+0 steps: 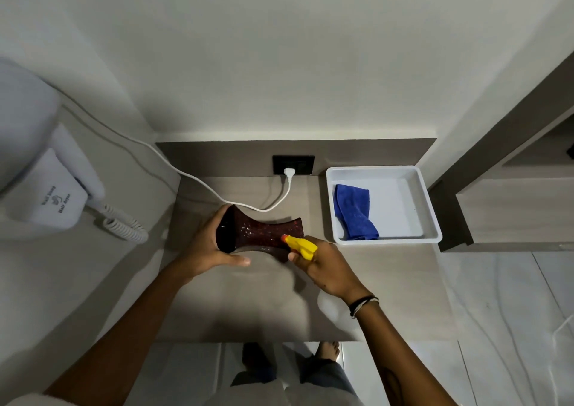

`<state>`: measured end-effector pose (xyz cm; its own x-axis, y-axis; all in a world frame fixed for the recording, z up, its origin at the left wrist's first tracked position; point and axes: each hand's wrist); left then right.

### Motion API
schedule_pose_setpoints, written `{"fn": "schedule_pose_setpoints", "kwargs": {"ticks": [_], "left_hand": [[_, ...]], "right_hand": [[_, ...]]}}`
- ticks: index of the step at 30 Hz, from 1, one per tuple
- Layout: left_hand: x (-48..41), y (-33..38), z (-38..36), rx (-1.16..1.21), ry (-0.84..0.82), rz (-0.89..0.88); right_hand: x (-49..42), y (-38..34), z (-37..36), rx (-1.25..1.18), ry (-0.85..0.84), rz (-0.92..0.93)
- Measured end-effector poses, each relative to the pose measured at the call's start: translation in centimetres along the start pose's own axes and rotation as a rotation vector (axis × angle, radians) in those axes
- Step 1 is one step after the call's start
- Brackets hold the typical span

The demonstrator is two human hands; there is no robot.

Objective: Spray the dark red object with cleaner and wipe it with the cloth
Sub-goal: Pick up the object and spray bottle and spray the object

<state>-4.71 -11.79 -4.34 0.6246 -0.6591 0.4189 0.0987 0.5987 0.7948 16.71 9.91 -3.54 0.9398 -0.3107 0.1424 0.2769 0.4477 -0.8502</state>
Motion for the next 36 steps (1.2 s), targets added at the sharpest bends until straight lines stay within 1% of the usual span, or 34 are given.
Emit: {"fn": "schedule_pose_setpoints", "kwargs": {"ticks": [4,8,11,13,17,21,26,30,32,34,36], "left_hand": [[-0.1,0.1,-0.2,-0.064,0.101,-0.095],[-0.4,-0.3,-0.1,-0.111,0.094,-0.134],[-0.6,-0.4,0.0,-0.132,0.113,-0.170],[-0.6,-0.5,0.1,-0.160,0.120,-0.195],[-0.6,-0.5,0.0,-0.174,0.128,-0.223],[-0.5,-0.3,-0.1,-0.152,0.140,-0.143],[-0.2,0.6,0.3,0.154,0.176,0.164],[-0.6,1.0,0.5,0.265,0.169,0.348],[-0.6,1.0,0.1,0.261,0.178,0.337],[-0.3,1.2,-0.2,0.230,0.173,0.240],[-0.1,1.1,-0.3,0.122,0.122,0.120]], "right_hand": [[-1.0,-1.8,-0.4,0.019,-0.038,0.063],[-2.0,-2.9,-0.4,0.094,-0.057,0.038],[-2.0,-2.1,-0.3,0.138,-0.042,-0.088],[-1.8,-1.1,-0.1,0.221,-0.038,-0.181],[-1.0,0.9,0.7,0.239,0.005,-0.262],[-0.4,1.7,1.5,0.224,0.040,-0.285],[-0.1,1.3,2.4,0.053,0.129,-0.221],[0.0,1.2,2.5,-0.015,0.125,-0.200],[-0.1,1.3,2.4,0.003,0.095,-0.152],[-0.2,1.3,2.1,0.024,0.072,-0.090],[-0.2,1.2,1.8,0.017,0.049,-0.068]]}}
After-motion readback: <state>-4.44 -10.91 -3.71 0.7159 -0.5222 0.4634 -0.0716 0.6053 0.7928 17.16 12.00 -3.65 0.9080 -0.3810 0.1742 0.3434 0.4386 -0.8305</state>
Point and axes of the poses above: each hand's wrist, its own x-axis away from the middle knuckle, its own z-axis out of the back of the hand, y = z × x, and after that the axes turned 3 degrees about z, right-handed
